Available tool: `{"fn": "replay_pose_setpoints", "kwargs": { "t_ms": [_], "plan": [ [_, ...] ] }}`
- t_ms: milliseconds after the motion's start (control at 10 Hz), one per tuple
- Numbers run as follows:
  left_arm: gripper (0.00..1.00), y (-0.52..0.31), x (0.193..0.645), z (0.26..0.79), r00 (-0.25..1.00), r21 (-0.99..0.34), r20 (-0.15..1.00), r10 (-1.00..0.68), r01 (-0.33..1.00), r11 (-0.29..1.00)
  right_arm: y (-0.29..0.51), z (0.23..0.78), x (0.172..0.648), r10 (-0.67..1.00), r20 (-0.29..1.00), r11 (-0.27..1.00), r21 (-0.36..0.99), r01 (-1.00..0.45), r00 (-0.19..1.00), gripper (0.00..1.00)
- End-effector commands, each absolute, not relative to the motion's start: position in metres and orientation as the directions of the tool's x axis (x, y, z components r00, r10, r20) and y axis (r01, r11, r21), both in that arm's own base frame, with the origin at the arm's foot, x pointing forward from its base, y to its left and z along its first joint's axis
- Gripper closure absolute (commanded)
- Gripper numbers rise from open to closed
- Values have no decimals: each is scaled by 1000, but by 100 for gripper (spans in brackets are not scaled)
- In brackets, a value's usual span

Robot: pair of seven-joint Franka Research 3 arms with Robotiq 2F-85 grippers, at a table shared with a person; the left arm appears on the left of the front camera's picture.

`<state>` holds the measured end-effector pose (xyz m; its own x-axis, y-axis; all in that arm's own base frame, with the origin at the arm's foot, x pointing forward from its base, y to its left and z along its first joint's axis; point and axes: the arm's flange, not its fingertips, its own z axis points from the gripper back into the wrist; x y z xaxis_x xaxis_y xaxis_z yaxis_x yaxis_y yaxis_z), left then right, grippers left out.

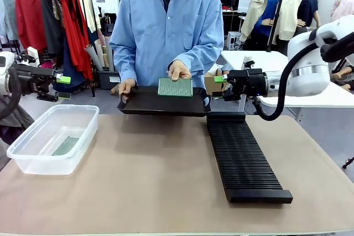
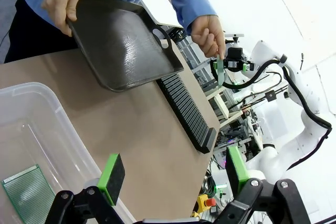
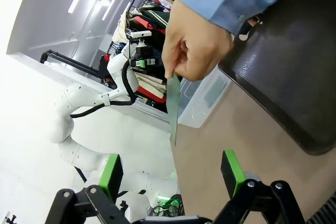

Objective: Sort PCBs into racks and boxes based on the side picked up.
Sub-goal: Pick up the Blank PCB handed by the Human.

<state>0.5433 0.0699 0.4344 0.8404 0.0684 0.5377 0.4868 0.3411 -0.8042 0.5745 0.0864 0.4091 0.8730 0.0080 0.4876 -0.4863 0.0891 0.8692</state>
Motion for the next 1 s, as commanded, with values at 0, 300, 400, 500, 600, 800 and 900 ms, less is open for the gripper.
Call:
{"fn": "replay_pose_setpoints", "kwargs": {
  "t_ms": [0, 300, 400, 500, 600, 800, 900],
  "plan": [
    [0, 70, 543, 435, 840, -801, 539, 64, 488, 346, 103, 407, 589, -3, 513, 80, 856, -511, 858, 0],
    [0, 70, 543, 435, 840, -801, 539, 64, 488, 346, 122, 404, 597, 7, 513, 75, 856, -512, 858, 0],
    [0, 70, 543, 435, 840, -801, 539, 64, 488, 346, 128, 403, 599, 6, 514, 68, 856, -513, 858, 0],
    [0, 70, 543, 435, 840, -801, 539, 64, 488, 346, 134, 403, 601, 0, 521, 62, 852, -520, 853, 0],
    [0, 70, 543, 435, 840, -801, 539, 64, 488, 346, 139, 403, 603, -5, 530, 62, 847, -529, 848, 0],
    [0, 70, 543, 435, 840, -801, 539, 64, 488, 346, 152, 401, 609, -4, 530, 47, 847, -530, 848, 0],
    [0, 70, 543, 435, 840, -801, 539, 64, 488, 346, 158, 398, 612, -5, 529, 43, 848, -529, 848, 0]
  ]
}}
